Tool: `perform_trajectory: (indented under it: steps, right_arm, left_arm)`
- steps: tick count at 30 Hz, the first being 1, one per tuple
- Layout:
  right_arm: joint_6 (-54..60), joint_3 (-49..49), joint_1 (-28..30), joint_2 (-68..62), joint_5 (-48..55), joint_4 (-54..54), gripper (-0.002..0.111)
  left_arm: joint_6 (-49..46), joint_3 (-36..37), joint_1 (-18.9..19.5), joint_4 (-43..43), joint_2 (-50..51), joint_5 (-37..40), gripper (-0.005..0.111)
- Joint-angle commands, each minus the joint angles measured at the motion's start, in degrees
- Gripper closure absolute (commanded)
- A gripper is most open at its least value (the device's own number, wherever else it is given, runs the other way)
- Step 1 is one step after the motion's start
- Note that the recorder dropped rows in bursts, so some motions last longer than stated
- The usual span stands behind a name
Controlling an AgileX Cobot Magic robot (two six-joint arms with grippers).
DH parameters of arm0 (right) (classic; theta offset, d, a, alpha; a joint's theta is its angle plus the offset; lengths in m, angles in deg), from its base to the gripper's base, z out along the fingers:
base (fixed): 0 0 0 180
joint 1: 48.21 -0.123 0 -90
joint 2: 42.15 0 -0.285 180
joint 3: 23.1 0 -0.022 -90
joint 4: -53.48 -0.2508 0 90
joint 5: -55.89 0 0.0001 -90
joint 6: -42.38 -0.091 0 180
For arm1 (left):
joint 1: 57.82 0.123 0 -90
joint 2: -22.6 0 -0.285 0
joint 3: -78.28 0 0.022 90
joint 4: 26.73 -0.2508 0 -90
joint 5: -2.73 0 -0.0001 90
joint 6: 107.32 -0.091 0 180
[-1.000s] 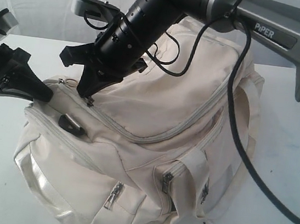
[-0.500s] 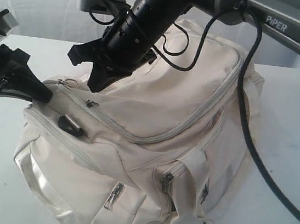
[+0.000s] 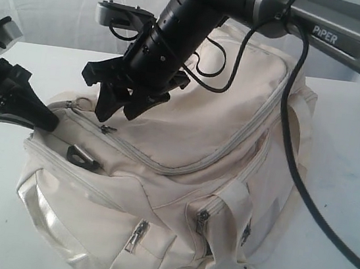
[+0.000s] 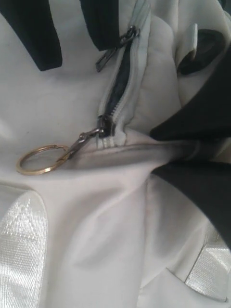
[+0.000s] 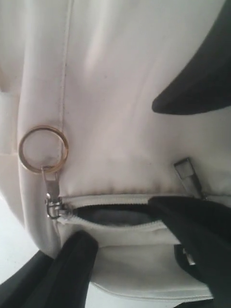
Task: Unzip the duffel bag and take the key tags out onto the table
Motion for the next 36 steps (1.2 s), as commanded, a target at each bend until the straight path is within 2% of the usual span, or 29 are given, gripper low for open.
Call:
perform_trajectory:
  steps: [1,11,23,26,29,33,35,36]
  right_arm:
    - [-1.1,0.3,-1.0,0.1,0.1,-0.3,0.059]
    - [-2.5,4.9,-2.3,0.4,0.1,0.6,0.059]
    - [-5.5,5.0,-2.3,0.2,0.1,1.2,0.059]
    - [-6.4,5.0,-2.3,0.1,0.1,0.9,0.066]
    - [-6.9,5.0,-2.3,-0.6,0.1,-0.9,0.079]
    - [-6.9,5.0,-2.3,-0.6,0.1,-1.6,0.089]
    - [-6.9,4.7,-2.2,-0.6,0.1,-1.6,0.106]
    - [-6.7,4.6,-2.2,-0.6,0.1,-1.6,0.108]
  left_arm:
    - [0.3,-0.1,0.0,-0.6,-0.3,4.0,0.107]
    - [0.1,-0.1,0.0,0.3,-0.3,3.9,0.107]
    - [-0.2,-0.1,0.0,0.6,-0.3,3.9,0.107]
    - [-0.2,-0.1,0.0,0.6,-0.3,3.9,0.107]
    - [-0.3,-0.1,0.0,0.7,-0.3,3.9,0.107]
    - [-0.3,-0.1,0.0,0.7,-0.3,3.9,0.107]
    - [-0.3,-0.1,0.0,1.1,-0.3,3.9,0.107]
    - [-0.3,-0.1,0.0,1.1,-0.3,3.9,0.107]
